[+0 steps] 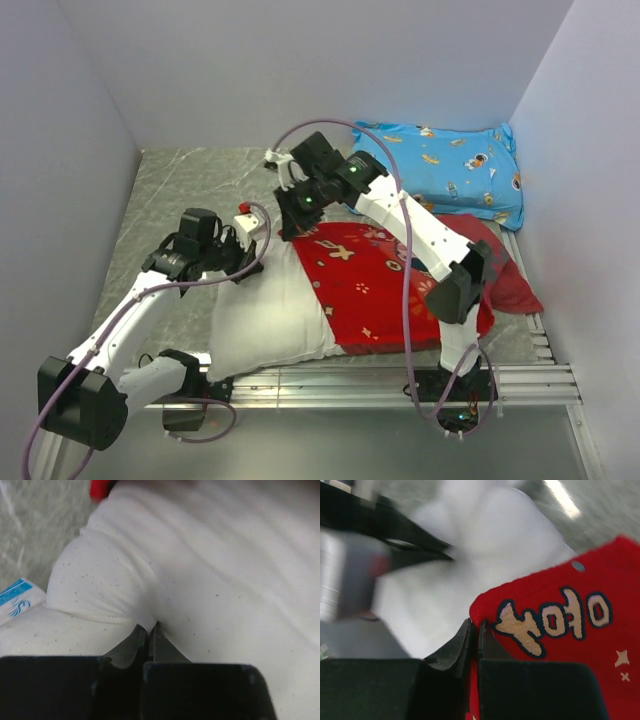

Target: Put the pillow into the pillowcase

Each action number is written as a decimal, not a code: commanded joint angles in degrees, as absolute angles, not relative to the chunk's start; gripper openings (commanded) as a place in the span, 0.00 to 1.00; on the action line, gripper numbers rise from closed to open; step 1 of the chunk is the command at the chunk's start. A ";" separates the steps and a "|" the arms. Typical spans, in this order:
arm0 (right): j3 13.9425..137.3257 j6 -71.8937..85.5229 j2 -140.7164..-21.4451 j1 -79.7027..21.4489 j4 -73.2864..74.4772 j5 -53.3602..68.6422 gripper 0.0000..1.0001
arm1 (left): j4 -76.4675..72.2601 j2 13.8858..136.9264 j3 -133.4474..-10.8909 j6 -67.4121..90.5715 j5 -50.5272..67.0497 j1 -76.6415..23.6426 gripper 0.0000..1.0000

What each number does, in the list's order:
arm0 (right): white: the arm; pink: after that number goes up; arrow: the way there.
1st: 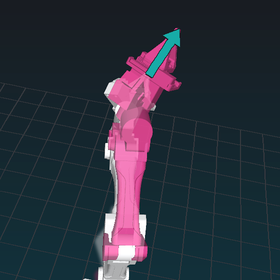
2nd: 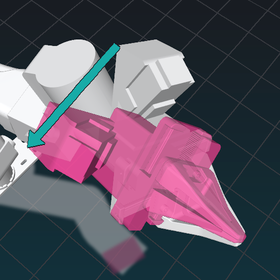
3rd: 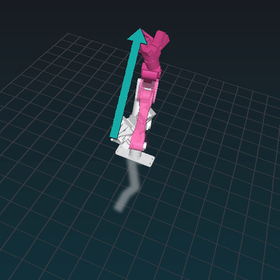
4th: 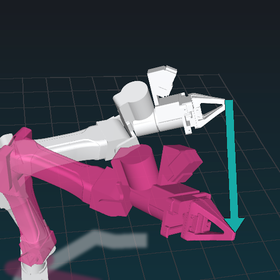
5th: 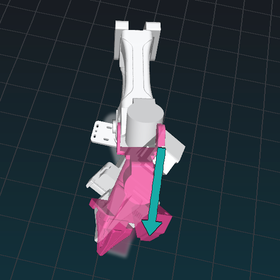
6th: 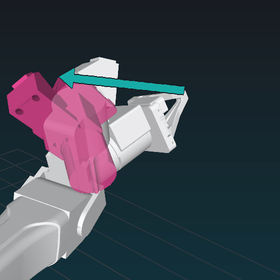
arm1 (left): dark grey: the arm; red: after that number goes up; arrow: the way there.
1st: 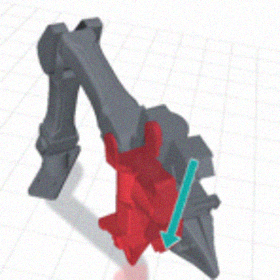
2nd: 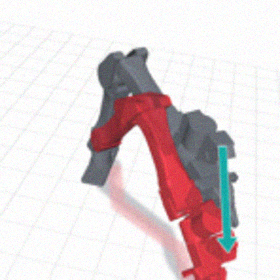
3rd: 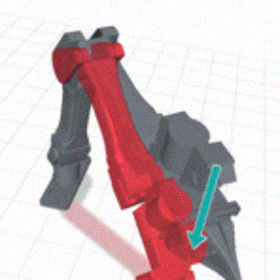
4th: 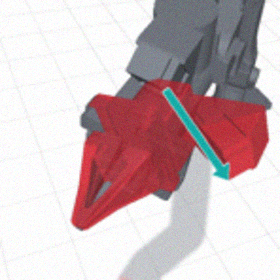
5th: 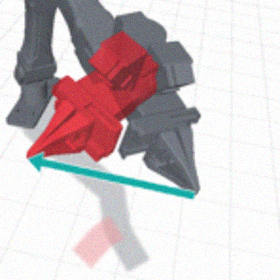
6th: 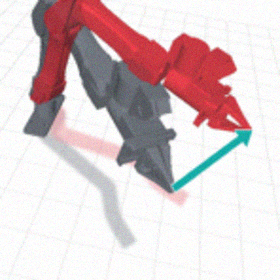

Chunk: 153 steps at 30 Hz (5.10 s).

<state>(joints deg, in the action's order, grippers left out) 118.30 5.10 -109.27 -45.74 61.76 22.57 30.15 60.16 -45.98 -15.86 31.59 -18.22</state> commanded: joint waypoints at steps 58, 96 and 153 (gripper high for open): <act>109.49 -15.39 -100.74 -7.48 73.65 -2.03 0.00 | 8.88 56.42 -40.96 18.72 34.63 -7.47 0.00; 88.96 -22.76 -94.65 -20.91 77.43 18.98 0.98 | 13.89 57.30 -41.31 12.83 32.17 -6.94 0.00; 100.07 -10.19 -85.64 -34.27 52.64 6.29 0.79 | 1.74 56.51 -39.02 34.37 24.61 -5.54 0.00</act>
<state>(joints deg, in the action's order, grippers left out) 107.22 -10.70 -99.00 -33.82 50.57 -0.84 2.15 58.48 -38.98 31.00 23.86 -4.47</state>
